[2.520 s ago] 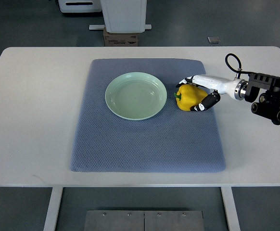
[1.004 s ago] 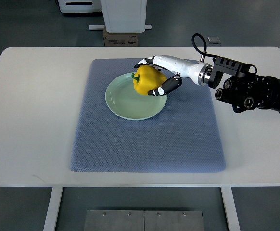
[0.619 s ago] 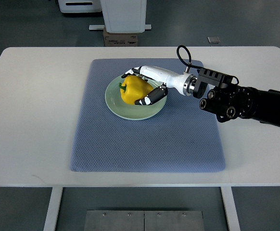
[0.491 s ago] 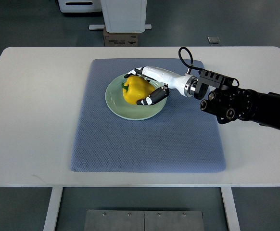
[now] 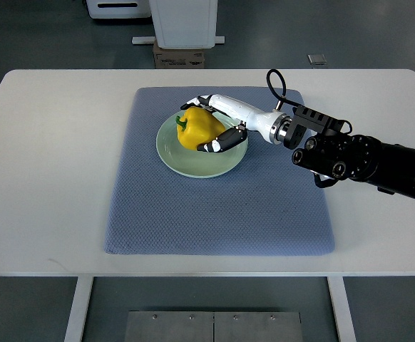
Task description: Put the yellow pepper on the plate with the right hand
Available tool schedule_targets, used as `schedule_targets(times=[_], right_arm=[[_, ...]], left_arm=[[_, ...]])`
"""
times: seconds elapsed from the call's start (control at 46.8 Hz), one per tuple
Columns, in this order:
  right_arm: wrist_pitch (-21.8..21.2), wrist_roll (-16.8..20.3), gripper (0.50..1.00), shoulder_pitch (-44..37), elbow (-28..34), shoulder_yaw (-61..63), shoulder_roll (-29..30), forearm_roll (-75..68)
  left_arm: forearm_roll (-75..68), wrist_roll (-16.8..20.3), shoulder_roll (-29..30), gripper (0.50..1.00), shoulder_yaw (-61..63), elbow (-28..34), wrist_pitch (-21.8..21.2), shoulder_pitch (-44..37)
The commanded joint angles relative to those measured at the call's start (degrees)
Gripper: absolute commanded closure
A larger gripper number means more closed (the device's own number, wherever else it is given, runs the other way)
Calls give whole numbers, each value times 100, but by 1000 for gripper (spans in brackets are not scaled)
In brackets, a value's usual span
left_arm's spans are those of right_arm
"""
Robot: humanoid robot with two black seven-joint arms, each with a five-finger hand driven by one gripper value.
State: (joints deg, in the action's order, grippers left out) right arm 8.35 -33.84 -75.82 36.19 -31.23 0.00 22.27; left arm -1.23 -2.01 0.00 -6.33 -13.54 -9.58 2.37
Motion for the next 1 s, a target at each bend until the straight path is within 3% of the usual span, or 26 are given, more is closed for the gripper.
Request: schedule_targets(times=[0.0,0.534,0.983], right_arm=[[9,0,515,14,2,20,0,-47],[18,-8,500,225,-42,134,0,-92],[18,-8,500,1130,-666,2841,0,-92]], left_arm=[[0,-1,0,500,0,0,0,0],[0,-1,0,500,0,0,0,0],[0,-1,0,500,0,0,0,0]])
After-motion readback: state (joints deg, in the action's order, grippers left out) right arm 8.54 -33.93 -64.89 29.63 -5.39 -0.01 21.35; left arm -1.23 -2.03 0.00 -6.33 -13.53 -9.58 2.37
